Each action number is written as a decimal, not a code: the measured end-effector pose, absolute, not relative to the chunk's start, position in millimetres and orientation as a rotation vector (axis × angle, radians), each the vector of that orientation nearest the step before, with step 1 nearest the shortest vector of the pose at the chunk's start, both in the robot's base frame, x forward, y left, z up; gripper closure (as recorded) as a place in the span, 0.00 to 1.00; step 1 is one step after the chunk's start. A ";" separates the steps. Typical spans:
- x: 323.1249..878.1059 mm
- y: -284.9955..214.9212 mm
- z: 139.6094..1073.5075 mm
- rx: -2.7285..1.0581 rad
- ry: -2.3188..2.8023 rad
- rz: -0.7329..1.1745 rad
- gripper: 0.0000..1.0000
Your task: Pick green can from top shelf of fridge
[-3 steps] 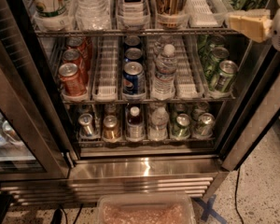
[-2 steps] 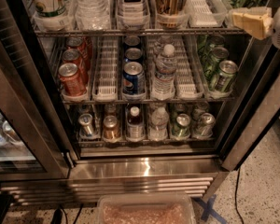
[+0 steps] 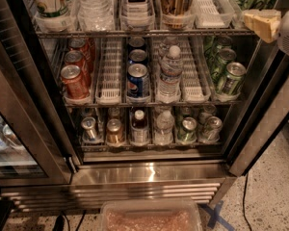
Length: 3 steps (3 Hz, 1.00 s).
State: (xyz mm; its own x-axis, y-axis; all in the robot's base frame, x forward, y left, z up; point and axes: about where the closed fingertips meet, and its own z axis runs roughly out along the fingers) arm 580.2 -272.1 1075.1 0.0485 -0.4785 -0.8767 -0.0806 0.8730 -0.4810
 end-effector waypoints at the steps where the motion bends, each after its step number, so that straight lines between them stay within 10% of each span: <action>1: 583.4 -269.0 1072.2 -0.421 1.523 -0.286 0.32; 3: 598.4 -259.4 1087.5 -0.326 1.508 -0.198 0.28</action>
Offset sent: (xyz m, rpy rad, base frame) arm 0.0268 0.0157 0.0095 0.2029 0.0170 0.0067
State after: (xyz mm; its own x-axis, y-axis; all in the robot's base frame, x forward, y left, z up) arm 598.4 -259.4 1087.5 0.0581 -0.3271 -0.9432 -0.0731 0.9409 -0.3308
